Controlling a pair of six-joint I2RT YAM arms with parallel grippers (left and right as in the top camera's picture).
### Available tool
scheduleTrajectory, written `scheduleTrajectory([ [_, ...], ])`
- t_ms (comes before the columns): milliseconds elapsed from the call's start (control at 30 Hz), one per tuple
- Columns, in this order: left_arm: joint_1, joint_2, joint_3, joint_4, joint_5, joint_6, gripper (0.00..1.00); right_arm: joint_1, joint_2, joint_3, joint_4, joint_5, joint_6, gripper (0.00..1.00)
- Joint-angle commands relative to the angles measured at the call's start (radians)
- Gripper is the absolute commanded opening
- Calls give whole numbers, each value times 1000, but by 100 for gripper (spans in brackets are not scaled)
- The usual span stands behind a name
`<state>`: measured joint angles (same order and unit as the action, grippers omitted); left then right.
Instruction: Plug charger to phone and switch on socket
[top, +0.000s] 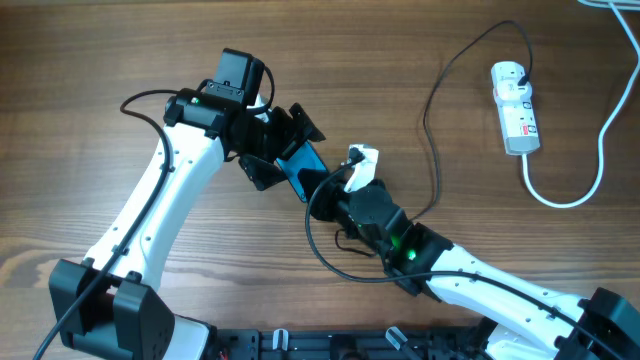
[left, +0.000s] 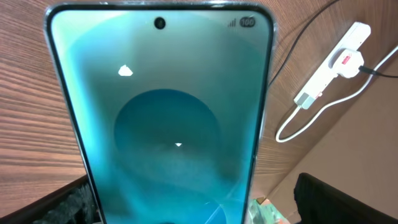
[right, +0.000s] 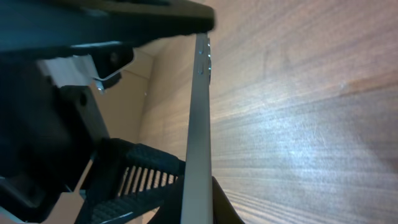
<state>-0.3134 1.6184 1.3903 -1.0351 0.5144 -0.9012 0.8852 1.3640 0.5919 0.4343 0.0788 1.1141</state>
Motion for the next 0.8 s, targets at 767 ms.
scheduleTrajectory([
  [767,187,-943,-318,-241,-157,-245,100,-132,-40,8,175,-682,953,5],
])
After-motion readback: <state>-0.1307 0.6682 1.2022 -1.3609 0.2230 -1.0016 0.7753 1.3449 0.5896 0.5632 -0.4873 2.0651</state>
